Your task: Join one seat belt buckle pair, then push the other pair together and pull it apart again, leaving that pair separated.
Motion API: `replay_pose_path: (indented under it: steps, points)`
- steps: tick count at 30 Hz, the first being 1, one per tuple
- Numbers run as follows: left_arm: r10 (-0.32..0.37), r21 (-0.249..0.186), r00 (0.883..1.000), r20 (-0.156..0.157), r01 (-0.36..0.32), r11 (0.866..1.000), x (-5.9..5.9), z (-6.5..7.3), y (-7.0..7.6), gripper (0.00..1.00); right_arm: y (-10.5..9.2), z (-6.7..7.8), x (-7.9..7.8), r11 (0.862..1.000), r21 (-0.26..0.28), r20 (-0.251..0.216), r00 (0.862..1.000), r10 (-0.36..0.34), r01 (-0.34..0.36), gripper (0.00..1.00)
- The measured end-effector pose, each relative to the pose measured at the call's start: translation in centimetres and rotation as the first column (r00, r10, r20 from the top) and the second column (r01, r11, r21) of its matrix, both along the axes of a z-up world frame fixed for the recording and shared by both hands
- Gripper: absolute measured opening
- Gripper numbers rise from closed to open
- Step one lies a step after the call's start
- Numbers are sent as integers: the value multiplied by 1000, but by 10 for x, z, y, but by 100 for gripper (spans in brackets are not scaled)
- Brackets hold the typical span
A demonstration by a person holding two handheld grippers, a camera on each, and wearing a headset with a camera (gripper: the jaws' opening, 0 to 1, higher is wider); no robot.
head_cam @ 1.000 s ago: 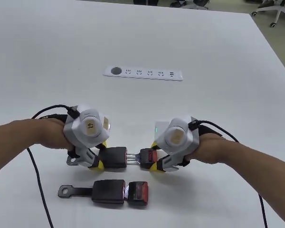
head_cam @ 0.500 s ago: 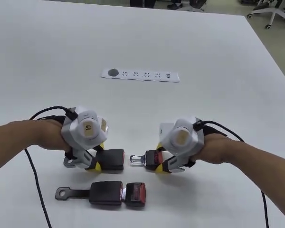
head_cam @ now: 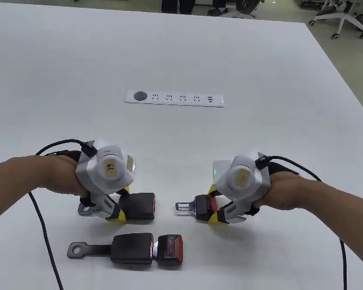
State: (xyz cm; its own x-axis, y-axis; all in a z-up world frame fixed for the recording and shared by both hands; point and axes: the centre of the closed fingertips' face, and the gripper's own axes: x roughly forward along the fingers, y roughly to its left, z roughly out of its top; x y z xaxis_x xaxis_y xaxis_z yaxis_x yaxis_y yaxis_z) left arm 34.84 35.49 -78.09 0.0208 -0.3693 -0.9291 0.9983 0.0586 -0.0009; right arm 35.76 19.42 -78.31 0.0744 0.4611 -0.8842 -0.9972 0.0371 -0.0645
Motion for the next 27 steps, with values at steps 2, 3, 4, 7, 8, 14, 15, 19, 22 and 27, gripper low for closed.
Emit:
replay_pose_path:
  steps: [2, 3, 4, 7, 8, 14, 15, 19, 22, 27]
  points:
    - [-1, 0, 1000, 2, 1, 1000, 0, 0, 0, 33, -2, -1, -2, 1000, -3, -1, 1000, 0, 0, 31]
    - [-1, 0, 1000, 4, 1, 1000, 0, 0, 0, 33, -2, -1, -2, 1000, -4, -1, 1000, 1, -1, 31]
    - [-1, -1, 1000, 5, 1, 1000, 0, 0, 0, 33, -3, -1, -2, 1000, -6, -1, 1000, 3, -3, 31]
    - [1, -3, 1000, 10, -1, 1000, 0, 0, 0, 33, -3, 0, -3, 1000, -6, 0, 1000, 5, -5, 32]
    - [2, -4, 1000, 12, -2, 1000, 1, 0, 0, 34, -3, 0, -3, 1000, -5, 0, 1000, 5, -5, 32]
    - [-6, 6, 1000, 23, 6, 1000, 1, 1, 5, 37, -4, 1, -5, 1000, 2, 7, 1000, -1, 1, 36]
    - [-1, 2, 1000, 25, 1, 1000, 1, 2, 6, 38, -4, 2, -6, 1000, 3, 6, 1000, -3, 3, 39]
    - [17, -9, 1000, 25, -17, 1000, 0, 5, 9, 39, -8, 2, -9, 1000, -1, 8, 1000, -6, 6, 44]
    - [34, -18, 999, 31, -33, 999, 0, 10, 10, 40, -12, 6, -12, 1000, 3, 12, 1000, -23, 23, 48]
    - [64, -27, 997, 31, -63, 998, -8, 16, 18, 44, -19, 7, -14, 999, 13, 13, 999, -46, 45, 54]
